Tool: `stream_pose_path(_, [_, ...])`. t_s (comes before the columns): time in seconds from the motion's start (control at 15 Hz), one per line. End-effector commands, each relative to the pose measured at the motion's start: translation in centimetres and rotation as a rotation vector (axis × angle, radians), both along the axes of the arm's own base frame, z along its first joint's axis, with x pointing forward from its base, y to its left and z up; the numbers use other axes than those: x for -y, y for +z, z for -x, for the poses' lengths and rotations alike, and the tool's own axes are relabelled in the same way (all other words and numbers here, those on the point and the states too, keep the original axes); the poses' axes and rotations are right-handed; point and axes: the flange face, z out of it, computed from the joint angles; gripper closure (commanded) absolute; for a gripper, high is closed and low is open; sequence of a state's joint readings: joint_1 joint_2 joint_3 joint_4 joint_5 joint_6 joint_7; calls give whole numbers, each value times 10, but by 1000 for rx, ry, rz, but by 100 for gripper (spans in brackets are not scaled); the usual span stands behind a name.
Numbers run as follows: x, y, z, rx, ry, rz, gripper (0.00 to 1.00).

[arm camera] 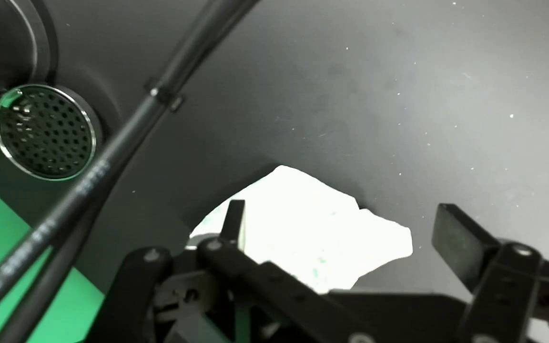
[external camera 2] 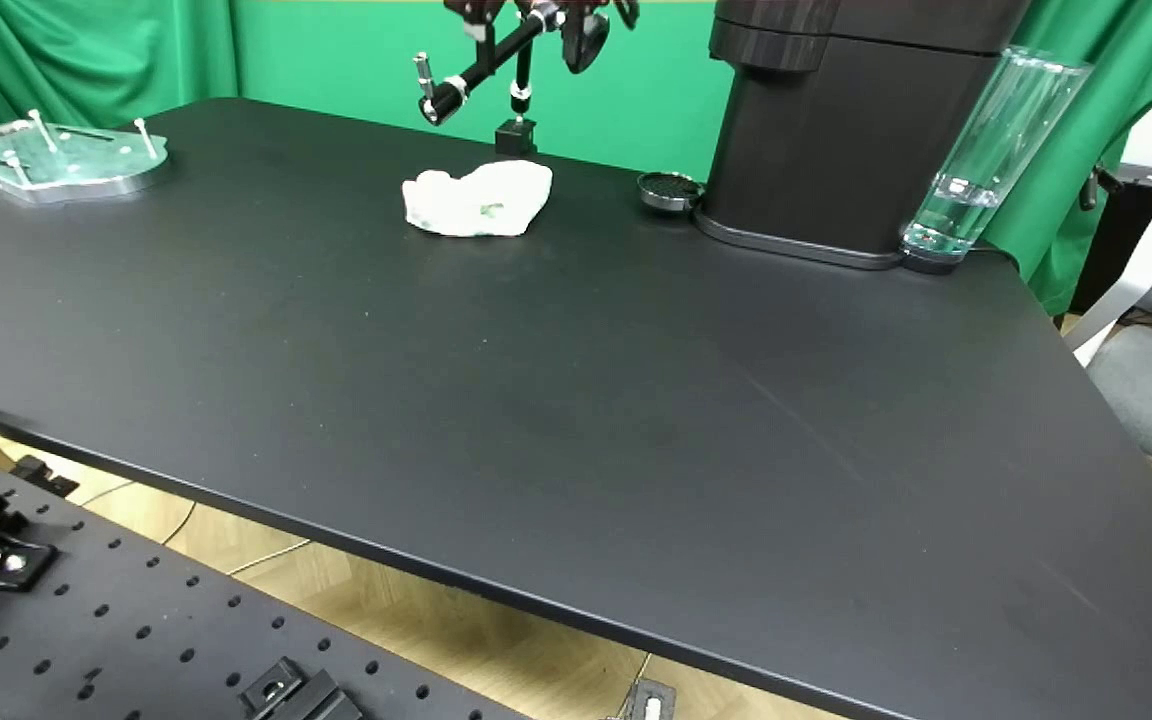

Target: Get the white kitchen towel from the table and place it on the black object

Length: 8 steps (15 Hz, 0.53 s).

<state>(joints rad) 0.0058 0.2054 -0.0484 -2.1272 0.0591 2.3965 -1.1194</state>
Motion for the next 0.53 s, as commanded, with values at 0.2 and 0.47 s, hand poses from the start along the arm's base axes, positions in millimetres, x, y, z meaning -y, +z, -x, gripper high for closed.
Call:
stream_pose_path(0.2, [-13, -66, -28, -109, 255, -29, 0])
stream_pose_path(0.47, [-16, -77, -23, -107, 218, -28, 0])
